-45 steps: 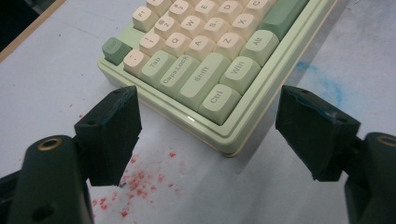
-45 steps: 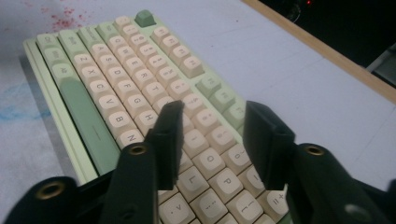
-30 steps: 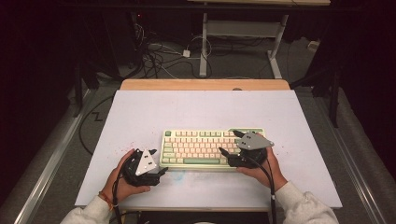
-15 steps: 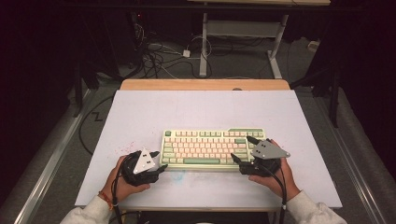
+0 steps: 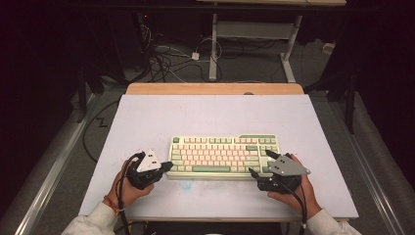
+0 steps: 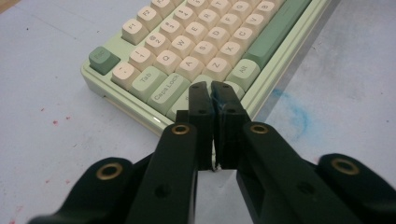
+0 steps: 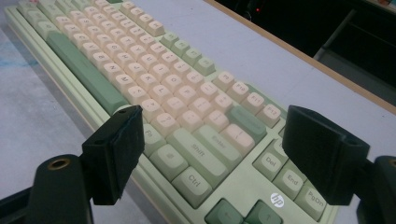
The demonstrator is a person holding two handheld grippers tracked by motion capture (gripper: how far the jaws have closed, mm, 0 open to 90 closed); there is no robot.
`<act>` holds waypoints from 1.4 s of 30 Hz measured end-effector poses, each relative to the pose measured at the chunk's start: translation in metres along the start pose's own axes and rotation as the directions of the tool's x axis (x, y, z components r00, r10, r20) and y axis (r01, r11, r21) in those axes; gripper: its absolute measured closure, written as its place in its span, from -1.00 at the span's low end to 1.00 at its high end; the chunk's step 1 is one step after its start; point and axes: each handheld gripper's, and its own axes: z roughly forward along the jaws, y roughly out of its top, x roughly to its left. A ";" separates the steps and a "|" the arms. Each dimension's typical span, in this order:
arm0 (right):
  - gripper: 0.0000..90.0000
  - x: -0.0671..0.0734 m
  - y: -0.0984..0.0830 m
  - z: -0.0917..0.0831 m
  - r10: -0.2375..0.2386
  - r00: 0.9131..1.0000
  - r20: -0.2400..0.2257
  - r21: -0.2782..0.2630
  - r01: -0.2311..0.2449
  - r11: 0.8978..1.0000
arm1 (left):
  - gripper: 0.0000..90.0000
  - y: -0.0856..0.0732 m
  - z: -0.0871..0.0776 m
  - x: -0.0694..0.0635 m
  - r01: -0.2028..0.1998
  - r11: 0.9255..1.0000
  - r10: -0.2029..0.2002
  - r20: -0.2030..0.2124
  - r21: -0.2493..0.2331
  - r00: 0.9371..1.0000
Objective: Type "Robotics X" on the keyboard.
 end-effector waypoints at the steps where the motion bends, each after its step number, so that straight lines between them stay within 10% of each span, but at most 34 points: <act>1: -0.53 0.001 -0.001 -0.001 0.005 1.000 -0.002 -0.001 -0.005 1.000 | 0.95 0.001 0.001 0.000 0.002 1.000 -0.002 0.003 0.007 1.000; 42: -0.51 0.012 -0.012 0.006 -0.028 0.999 -0.031 0.047 0.029 0.998 | 0.96 0.075 0.066 0.002 -0.068 0.994 0.061 0.080 0.090 0.995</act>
